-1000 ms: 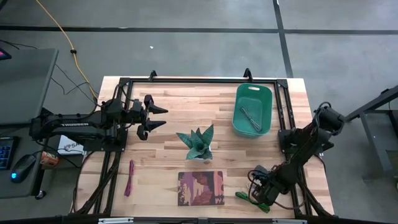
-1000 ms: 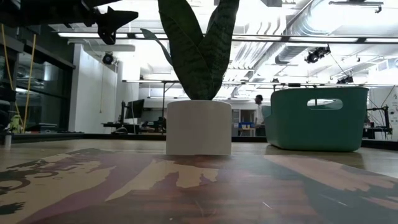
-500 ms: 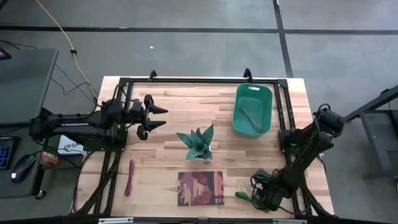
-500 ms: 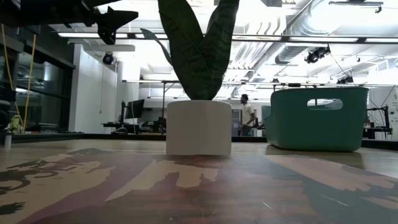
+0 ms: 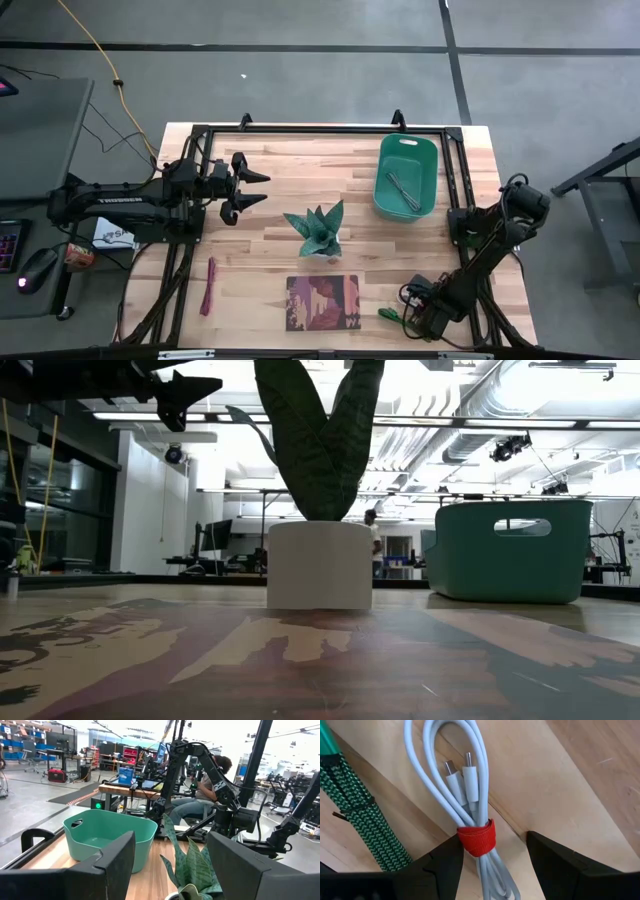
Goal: Pick and place USB-C Cables
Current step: Put the white charger cable into the green container
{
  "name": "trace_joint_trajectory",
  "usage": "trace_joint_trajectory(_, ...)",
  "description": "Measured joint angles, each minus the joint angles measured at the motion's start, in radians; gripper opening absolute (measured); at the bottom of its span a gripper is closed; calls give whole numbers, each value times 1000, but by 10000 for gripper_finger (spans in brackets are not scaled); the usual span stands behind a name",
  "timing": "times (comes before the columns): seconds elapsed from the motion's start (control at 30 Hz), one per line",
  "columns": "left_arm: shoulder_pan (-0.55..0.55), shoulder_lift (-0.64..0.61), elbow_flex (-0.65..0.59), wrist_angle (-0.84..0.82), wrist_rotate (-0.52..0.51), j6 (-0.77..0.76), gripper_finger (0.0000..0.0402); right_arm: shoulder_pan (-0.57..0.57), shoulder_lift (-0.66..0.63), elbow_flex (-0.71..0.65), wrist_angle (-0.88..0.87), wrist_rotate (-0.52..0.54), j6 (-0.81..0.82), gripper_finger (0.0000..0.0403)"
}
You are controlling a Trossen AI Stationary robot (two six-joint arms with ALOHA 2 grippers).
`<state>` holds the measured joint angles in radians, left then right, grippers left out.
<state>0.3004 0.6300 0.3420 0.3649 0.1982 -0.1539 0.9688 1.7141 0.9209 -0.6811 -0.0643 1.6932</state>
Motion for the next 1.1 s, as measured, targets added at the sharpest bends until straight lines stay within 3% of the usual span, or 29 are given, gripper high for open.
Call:
trace_joint_trajectory(0.5,0,0,0,-2,0,-30,229,1,2,-2,-6,6,8,207)
trace_joint_trajectory(0.63,0,0,0,-3,0,-27,229,-3,3,-3,-30,3,11,159)
trace_joint_trajectory(0.83,0,0,0,-2,0,-21,229,-20,3,-4,-43,-13,-39,23)
trace_joint_trajectory(1.0,0,0,0,-2,0,-10,229,-20,2,4,-55,-23,-50,28)
trace_joint_trajectory(1.1,0,0,0,-1,0,-8,229,-20,2,17,-73,-19,-67,12)
